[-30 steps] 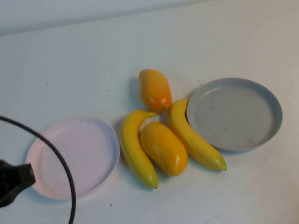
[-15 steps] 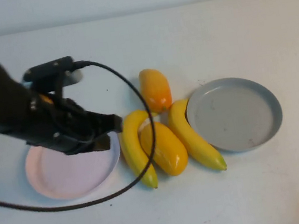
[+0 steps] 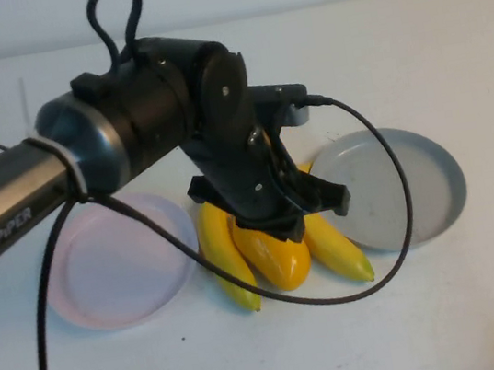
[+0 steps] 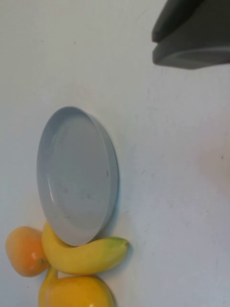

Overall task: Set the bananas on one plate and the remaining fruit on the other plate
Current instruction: Put one type of fruit in the left plate

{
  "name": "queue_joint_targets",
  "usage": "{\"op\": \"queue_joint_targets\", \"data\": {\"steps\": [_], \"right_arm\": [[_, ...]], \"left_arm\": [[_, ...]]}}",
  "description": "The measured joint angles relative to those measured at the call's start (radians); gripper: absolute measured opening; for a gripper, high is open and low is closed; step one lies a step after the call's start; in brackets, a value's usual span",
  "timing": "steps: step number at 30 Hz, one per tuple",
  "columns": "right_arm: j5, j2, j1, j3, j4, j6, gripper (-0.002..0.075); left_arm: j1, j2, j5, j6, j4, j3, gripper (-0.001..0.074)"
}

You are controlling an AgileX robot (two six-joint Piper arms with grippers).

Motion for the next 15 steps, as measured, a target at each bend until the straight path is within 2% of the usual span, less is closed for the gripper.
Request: {"op": "queue_joint_targets", "data": {"steps": [1, 3, 8, 11, 15], "right_arm": [[0.0, 0.0, 0.0, 0.0, 0.0, 0.0, -0.0017], [0.0, 0.0, 0.0, 0.0, 0.0, 0.0, -0.0017], [0.0, 0.0, 0.0, 0.0, 0.0, 0.0, -0.0017], [0.0, 0.0, 0.0, 0.0, 0.0, 0.0, -0.0017], [0.0, 0.0, 0.0, 0.0, 0.0, 0.0, -0.0017]], "left_arm": [[-0.006, 0.012, 0.012, 0.005, 0.002, -0.019, 0.0067], [-0.009, 0.032, 0.03, 0.012, 0.002, -0.049, 0.0176], [-0.009, 0.075, 0.029, -0.034, 0.009, -0.069, 0.057], [-0.009, 0.086, 0.009, -0.134, 0.042, -0.069, 0.0657], [-0.009, 0.096, -0.017, -0.203, 0.097, -0.069, 0.0668]]}}
